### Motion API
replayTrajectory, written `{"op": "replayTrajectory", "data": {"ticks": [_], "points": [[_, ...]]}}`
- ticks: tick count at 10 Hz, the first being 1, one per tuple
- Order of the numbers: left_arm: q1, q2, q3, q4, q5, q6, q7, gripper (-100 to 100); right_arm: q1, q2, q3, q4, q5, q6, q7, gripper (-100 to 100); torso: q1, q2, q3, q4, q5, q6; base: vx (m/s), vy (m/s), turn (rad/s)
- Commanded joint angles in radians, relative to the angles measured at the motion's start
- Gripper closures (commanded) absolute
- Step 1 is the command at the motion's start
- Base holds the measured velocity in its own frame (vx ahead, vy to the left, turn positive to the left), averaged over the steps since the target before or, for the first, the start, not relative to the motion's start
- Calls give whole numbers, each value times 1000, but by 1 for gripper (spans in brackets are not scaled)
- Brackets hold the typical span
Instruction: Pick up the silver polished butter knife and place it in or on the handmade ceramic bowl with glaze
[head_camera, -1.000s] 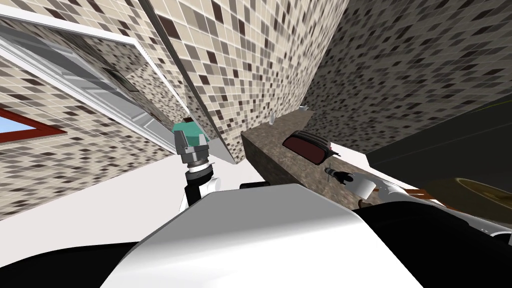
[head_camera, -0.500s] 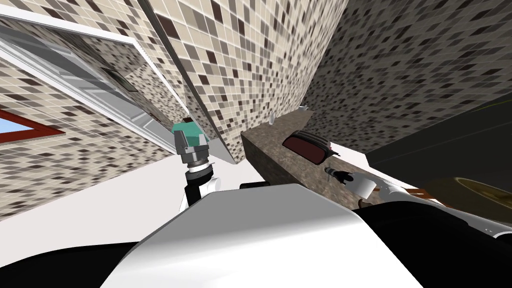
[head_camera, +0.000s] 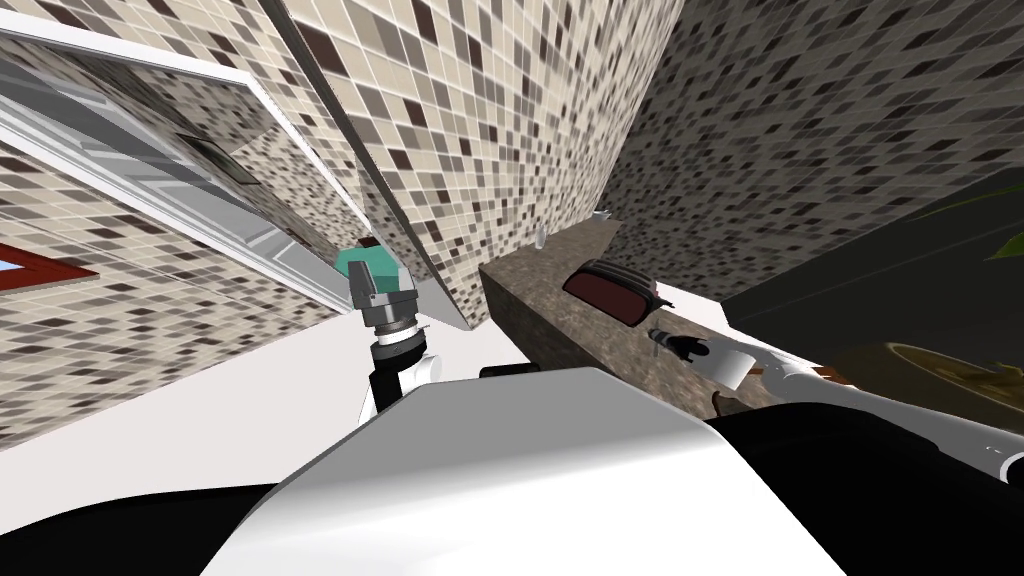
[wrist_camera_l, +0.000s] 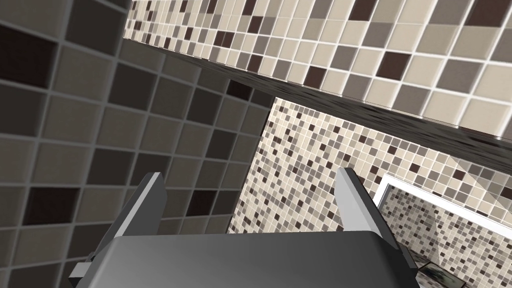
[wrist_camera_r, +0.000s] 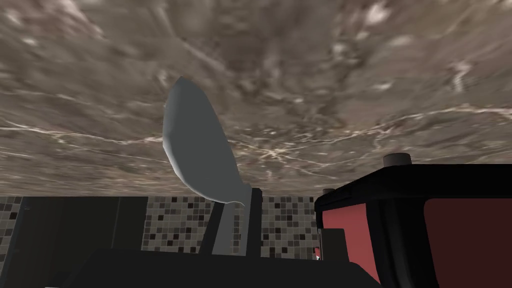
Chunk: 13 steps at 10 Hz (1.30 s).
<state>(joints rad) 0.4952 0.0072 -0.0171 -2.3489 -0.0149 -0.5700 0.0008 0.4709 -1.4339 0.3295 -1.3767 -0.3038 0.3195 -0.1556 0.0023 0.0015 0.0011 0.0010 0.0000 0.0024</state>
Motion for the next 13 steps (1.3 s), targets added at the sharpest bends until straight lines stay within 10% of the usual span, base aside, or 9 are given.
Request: {"op": "replayTrajectory", "data": {"ticks": [1,13], "points": [[0,0,0,0,0,0,0,0,3,-28,-5,-26,-24,-1,-13,100,0,0,0,0,0,0,11,33,-79],[0,0,0,0,0,0,0,0,-11,-282,4,-187,-225,-32,-94,100,-1,2,1,1,-1,1,-7,27,-87]]}}
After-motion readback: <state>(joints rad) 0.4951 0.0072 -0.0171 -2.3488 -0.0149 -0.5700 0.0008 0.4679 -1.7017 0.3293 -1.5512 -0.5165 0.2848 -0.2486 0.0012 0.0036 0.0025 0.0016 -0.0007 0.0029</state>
